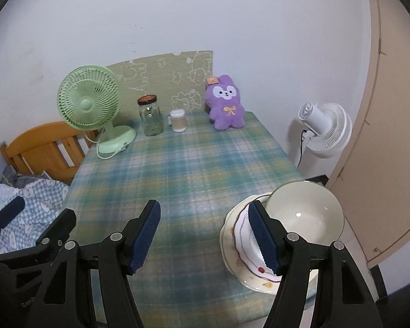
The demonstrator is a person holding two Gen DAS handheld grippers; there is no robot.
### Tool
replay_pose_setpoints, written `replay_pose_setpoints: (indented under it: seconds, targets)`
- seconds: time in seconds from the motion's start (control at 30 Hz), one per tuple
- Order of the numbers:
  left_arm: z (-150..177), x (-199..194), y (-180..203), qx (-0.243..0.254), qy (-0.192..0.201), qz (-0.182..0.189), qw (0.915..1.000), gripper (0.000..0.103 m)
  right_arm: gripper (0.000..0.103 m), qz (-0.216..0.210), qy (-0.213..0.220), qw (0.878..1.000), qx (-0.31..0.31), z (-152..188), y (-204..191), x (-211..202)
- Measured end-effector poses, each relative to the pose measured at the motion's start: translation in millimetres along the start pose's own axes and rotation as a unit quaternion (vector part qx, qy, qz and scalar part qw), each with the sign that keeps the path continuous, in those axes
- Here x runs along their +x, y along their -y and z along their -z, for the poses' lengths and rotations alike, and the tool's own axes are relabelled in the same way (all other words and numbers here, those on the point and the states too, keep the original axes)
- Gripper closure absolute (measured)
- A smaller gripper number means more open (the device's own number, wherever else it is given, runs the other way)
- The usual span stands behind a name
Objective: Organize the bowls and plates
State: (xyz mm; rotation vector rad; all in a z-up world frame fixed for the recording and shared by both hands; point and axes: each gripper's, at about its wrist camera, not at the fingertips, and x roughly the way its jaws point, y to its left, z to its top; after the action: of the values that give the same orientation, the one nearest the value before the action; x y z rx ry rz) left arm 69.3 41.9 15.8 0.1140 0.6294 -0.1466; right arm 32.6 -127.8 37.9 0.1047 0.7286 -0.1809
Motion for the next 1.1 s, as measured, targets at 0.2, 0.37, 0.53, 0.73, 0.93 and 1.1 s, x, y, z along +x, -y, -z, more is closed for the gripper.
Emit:
replay_pose_setpoints:
  seconds: [0.2,0.37,0.53,0.73,0.93,1.1]
  targets:
    - [31.2,-3.0,-4.0,-0.01,0.02,-0.014,0.9996,0.0,0.02,-0.016,0.026,1.0,-0.008,35.0,-0.8,-1.8]
    - [57.2,-3.4,-5.8,-0.037,0.025,-0.01,0.9989,0.0,0.018,-0.025,0.034,0.999,-0.009,59.9,3.7,-0.1]
    - [71.6,-10.5,-2.9,-0.037,0.049,-0.023,0.9978,0.0,0.014,-0.042,0.041,0.998,0.002,75.7,10.5,3.0]
    - [71.0,-13.0,-4.5,-0.041,0.069,-0.026,0.9964,0.0,0.013,-0.04,0.065,0.997,-0.007,77.9,10.3,-3.7]
    - [72.1,-13.3,-4.3,-0.042,0.072,-0.02,0.9964,0.0,0.013,-0.036,0.072,0.997,-0.004,78.4,12.1,-4.9]
    - [72.2,-14.3,-5.2,-0.042,0.072,-0.018,0.9964,0.0,0.013,-0.034,0.07,0.997,-0.004,77.9,11.9,-4.6]
